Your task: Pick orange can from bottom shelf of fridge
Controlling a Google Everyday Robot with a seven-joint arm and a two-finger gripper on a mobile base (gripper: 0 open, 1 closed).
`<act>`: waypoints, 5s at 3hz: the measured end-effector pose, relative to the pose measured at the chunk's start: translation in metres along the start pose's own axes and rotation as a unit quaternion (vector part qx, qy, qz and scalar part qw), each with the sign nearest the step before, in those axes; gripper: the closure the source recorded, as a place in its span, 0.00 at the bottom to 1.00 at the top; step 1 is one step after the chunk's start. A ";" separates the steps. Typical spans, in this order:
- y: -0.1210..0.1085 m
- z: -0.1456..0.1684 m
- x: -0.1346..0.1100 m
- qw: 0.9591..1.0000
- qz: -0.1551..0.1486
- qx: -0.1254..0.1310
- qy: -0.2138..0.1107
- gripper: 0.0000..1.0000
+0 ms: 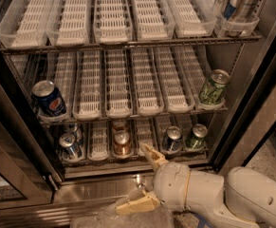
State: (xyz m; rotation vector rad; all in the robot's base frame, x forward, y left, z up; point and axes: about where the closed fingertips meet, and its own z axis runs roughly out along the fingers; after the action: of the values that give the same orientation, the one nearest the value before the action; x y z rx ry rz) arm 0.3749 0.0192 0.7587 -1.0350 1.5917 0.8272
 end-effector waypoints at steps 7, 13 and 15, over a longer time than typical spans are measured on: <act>-0.060 0.079 0.150 0.997 0.058 0.059 -0.007 0.00; -0.091 0.107 0.135 0.977 0.073 0.185 -0.075 0.00; -0.111 0.117 0.132 0.973 0.079 0.205 -0.075 0.00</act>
Offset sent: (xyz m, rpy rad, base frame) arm 0.0719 0.0177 -0.1412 -0.0275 0.0263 -0.1292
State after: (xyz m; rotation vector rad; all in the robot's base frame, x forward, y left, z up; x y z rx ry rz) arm 0.5063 0.0512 0.6005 -0.5443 1.6399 0.6258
